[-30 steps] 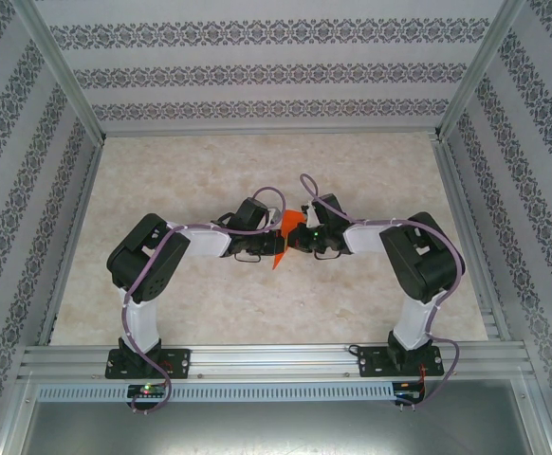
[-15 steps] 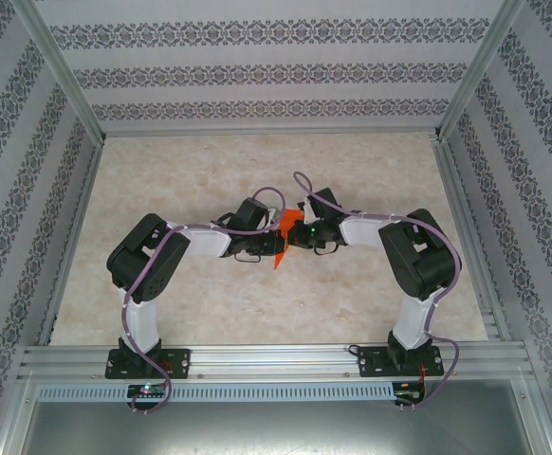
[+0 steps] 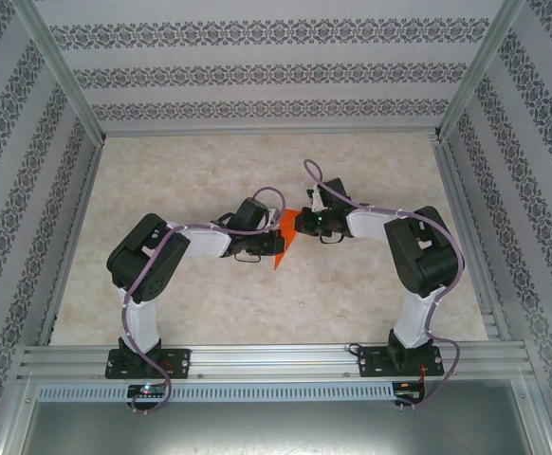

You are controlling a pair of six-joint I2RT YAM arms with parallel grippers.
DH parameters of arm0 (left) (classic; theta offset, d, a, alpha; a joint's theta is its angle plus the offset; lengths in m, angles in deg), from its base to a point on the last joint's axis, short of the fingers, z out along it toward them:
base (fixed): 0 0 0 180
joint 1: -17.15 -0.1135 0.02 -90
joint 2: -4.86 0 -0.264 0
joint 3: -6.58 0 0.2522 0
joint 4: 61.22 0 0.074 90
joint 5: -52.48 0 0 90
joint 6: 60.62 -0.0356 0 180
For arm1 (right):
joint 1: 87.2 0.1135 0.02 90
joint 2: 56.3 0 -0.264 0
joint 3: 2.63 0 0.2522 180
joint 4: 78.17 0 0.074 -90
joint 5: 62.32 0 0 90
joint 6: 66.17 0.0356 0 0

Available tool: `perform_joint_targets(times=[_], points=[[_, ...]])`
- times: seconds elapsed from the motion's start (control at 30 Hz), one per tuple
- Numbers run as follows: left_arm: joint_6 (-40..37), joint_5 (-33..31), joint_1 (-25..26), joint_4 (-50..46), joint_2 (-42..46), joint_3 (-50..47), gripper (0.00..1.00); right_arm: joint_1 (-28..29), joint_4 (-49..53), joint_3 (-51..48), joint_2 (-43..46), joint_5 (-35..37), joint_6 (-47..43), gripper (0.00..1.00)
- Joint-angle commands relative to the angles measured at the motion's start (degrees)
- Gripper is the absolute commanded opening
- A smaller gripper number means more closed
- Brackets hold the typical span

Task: Fold a paper plane with a square sheet of paper (fold left side to right side)
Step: Fold the wing for the fifth time at the center of the table.

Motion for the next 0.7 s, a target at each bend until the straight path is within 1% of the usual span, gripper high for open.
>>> perform_joint_targets(times=[0.0,0.1,0.23,0.47,0.67], points=[[-0.2,-0.7,0.7,-7.8,-1.3,-2.6,0.06,0.2,-4.4,0.2,-1.6,-2.6,1.7,0.0],[-0.3,-0.7,0.7,-8.1,-1.2,-2.5,0.07,0.3,-6.3,0.2,-2.7,-3.5,2.6,0.0],[-0.2,-0.7,0.7,-8.0,-1.1,-2.7,0.06,0.5,-6.1,0.7,-3.6,-3.5,2.5,0.0],[-0.3,-0.1,0.7,-8.2,0.6,-2.5,0.07,0.2,3.0,4.4,-6.9,0.5,-0.8,0.0],[0.4,5.0,0.7,-6.9,4.0,-0.4,0.08,0.5,4.3,4.0,-7.6,-0.1,-1.4,0.0]])
